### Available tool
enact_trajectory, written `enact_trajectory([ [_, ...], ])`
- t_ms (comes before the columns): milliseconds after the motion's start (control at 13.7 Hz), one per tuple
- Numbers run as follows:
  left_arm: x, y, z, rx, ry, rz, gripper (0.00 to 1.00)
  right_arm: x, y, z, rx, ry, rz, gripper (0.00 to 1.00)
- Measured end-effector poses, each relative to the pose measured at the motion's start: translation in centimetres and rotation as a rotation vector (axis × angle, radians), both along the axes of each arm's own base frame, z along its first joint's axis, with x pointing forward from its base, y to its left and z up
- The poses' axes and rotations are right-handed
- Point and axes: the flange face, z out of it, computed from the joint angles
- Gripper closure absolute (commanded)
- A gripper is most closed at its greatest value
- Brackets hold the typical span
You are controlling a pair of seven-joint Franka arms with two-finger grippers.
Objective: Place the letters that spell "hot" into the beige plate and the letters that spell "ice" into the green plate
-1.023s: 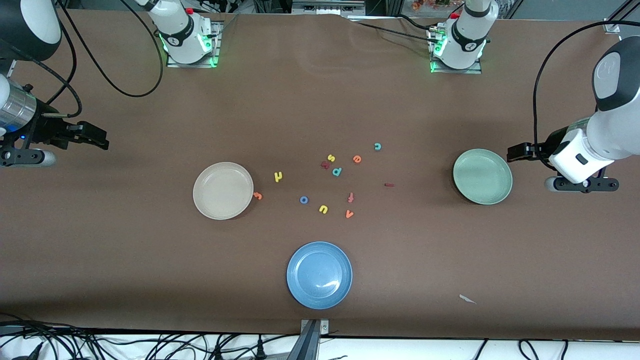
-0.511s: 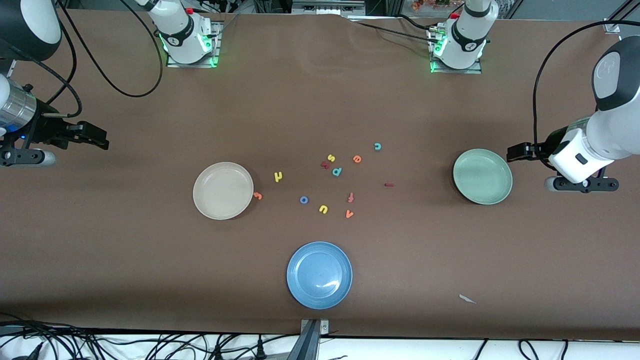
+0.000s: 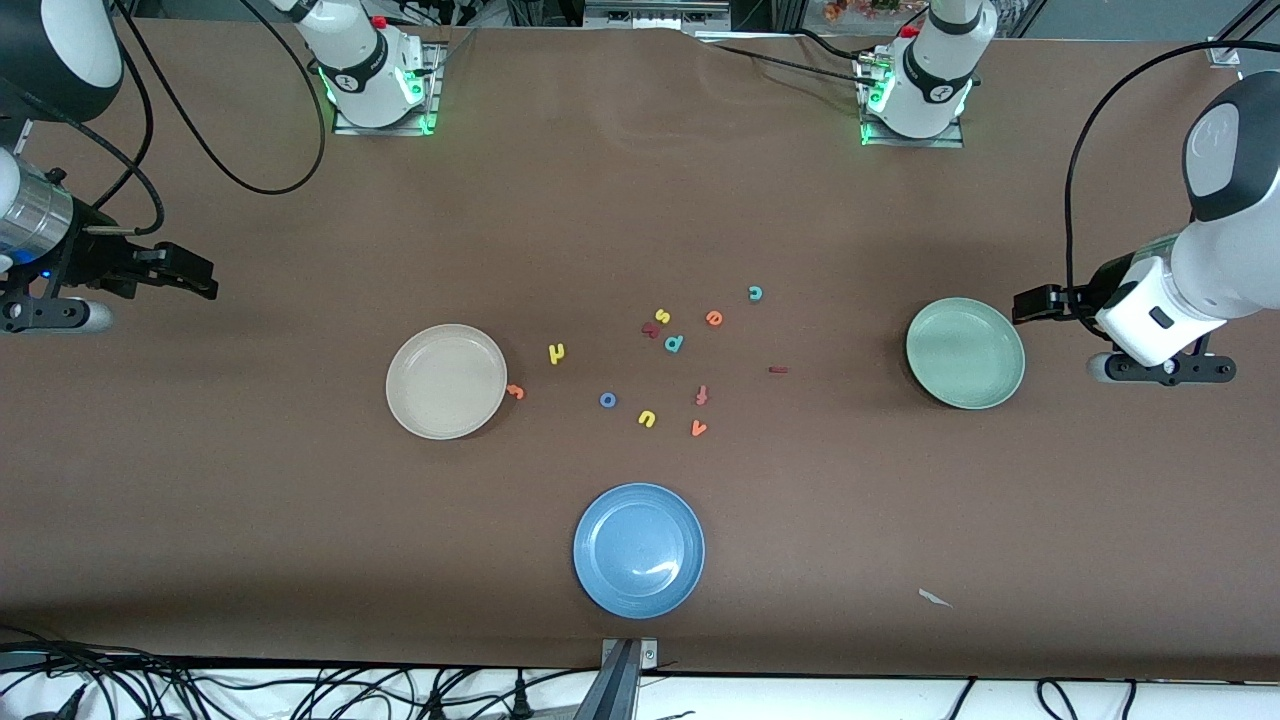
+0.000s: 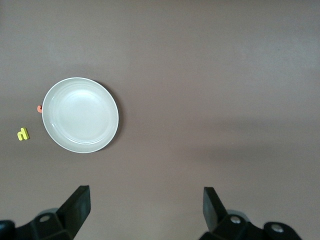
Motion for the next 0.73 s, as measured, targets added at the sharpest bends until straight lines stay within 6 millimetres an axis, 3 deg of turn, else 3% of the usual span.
enact_trajectory([
  [731, 0.0, 0.0, 0.0, 0.0, 0.0, 0.0, 0.07, -0.8, 0.0, 1.4, -0.002, 0.016, -0.001, 0.0],
])
